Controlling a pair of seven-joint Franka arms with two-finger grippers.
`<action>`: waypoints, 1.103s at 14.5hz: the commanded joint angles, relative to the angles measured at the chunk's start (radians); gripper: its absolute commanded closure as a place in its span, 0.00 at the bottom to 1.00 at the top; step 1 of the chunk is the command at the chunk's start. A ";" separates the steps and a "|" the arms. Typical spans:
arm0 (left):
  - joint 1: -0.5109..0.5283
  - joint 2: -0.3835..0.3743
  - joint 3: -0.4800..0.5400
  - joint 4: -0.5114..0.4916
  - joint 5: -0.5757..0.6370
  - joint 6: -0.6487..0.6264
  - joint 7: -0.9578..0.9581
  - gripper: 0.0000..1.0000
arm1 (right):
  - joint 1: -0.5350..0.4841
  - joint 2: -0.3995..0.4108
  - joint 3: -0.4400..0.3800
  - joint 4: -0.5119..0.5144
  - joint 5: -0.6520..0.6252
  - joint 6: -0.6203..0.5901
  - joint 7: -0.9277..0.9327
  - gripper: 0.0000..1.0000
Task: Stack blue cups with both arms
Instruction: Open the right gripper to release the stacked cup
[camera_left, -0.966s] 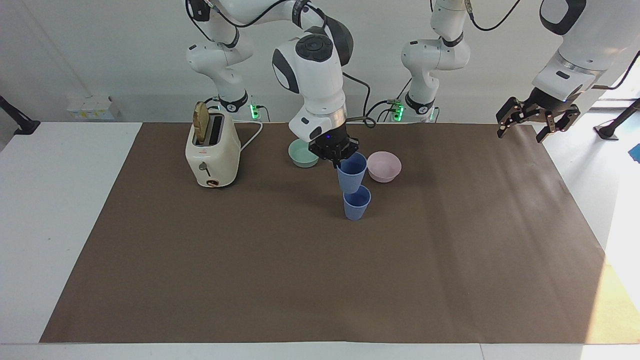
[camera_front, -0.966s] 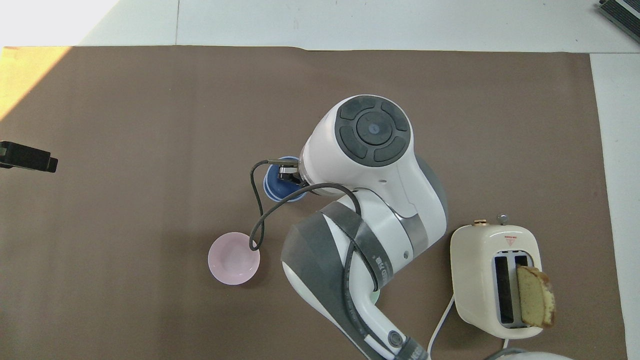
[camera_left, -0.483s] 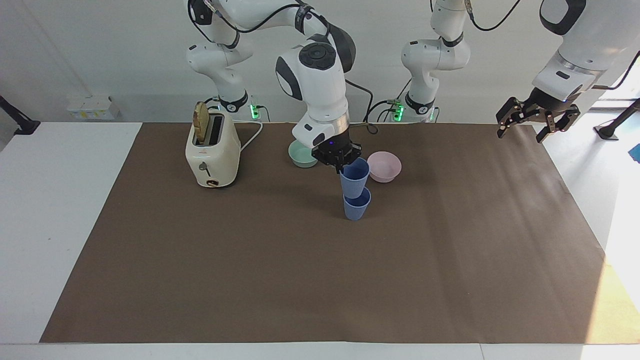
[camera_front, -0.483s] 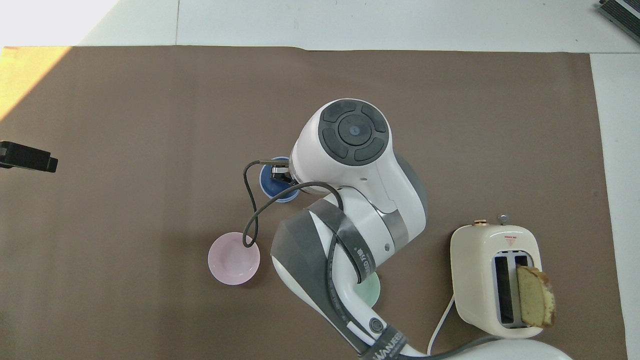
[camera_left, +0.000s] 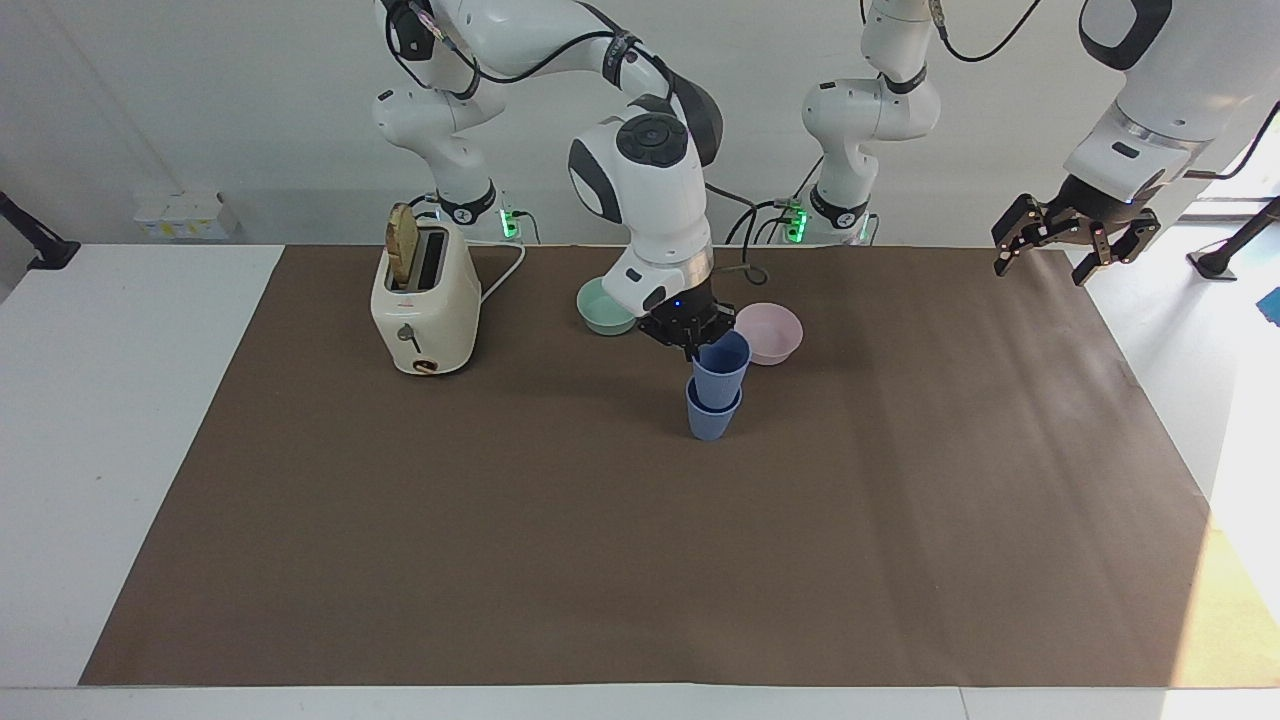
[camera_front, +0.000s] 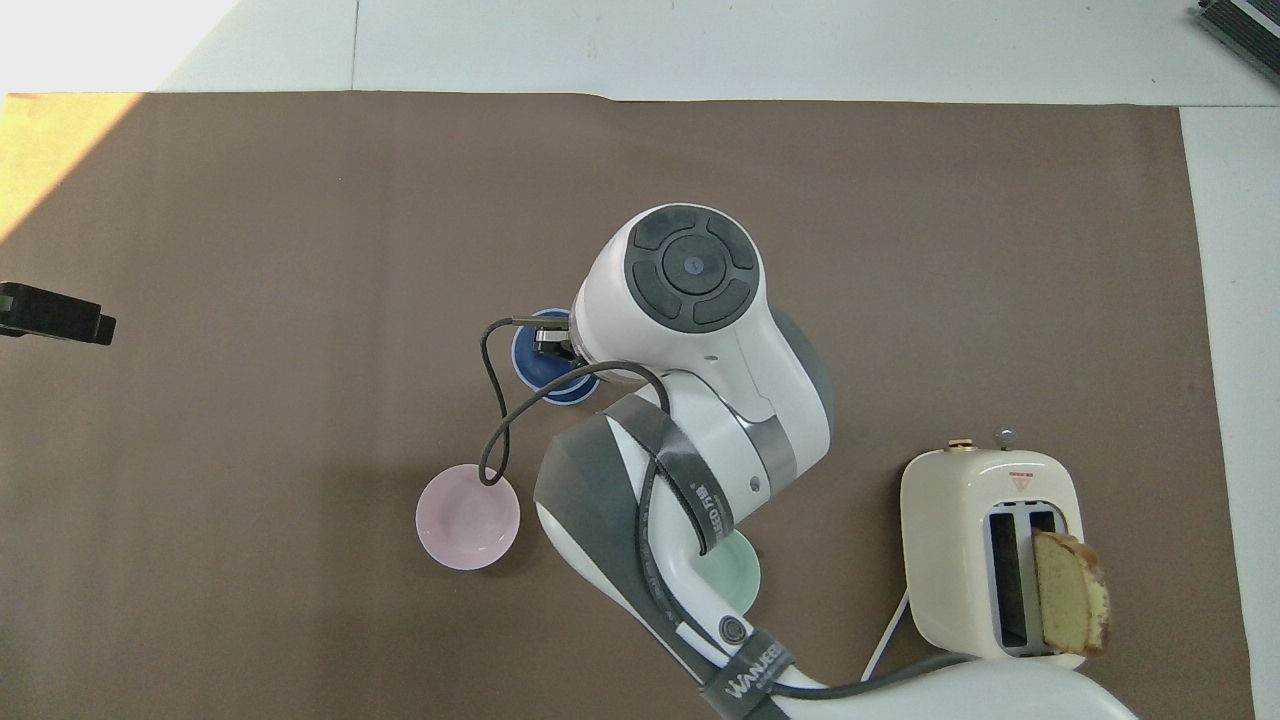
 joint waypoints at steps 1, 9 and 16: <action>0.015 -0.016 -0.011 -0.010 0.013 0.000 0.007 0.00 | -0.005 0.018 0.000 0.007 0.021 0.026 0.021 0.66; 0.012 -0.016 -0.011 -0.010 0.013 0.001 0.007 0.00 | -0.017 -0.016 -0.011 0.013 -0.091 -0.050 -0.005 0.00; 0.012 -0.016 -0.011 -0.010 0.013 0.001 0.007 0.00 | -0.197 -0.208 -0.008 0.016 -0.071 -0.250 -0.216 0.00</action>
